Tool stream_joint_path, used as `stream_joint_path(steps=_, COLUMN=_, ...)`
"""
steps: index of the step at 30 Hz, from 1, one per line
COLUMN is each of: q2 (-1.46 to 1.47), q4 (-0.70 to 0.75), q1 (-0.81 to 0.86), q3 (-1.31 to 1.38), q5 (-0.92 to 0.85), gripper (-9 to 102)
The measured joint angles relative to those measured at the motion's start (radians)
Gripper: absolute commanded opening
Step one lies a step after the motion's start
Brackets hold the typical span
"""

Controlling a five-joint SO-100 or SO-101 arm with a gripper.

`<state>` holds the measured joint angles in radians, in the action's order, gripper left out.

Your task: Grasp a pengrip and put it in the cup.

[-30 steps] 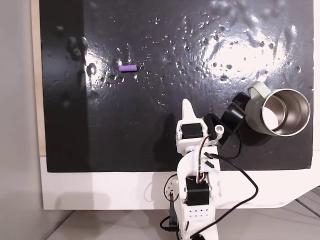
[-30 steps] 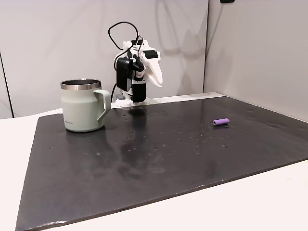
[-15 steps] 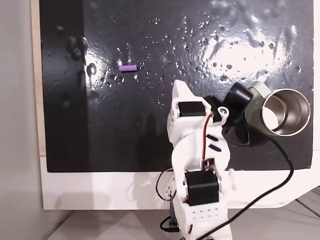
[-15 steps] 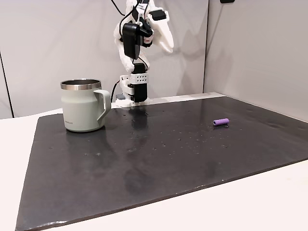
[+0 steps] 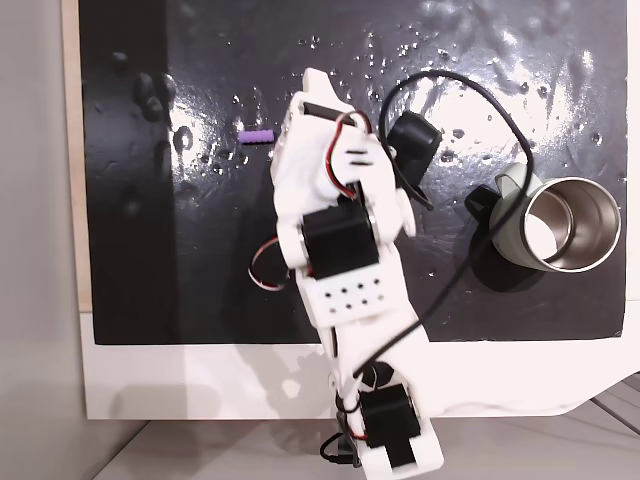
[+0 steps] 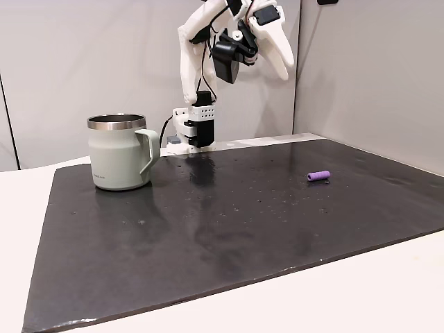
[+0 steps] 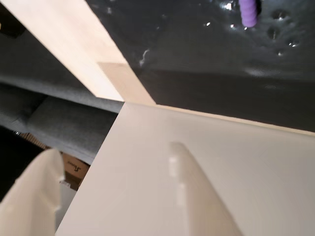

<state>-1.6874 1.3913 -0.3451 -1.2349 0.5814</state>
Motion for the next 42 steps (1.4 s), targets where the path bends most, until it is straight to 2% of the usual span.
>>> stream_joint_path(steps=11, q2=0.407, q4=0.017, q1=-0.067, q3=0.245, q5=0.021, gripper=24)
stream_joint_path(steps=19, q2=0.612, q4=0.020, q1=-0.114, q3=0.295, q5=0.021, gripper=24)
stream_joint_path(steps=28, q2=0.759, q4=0.023, q1=-0.133, q3=0.295, q5=0.018, gripper=24)
stream_joint_path(steps=42, q2=0.953, q4=0.029, q1=-0.155, q3=0.511, q5=0.017, gripper=20)
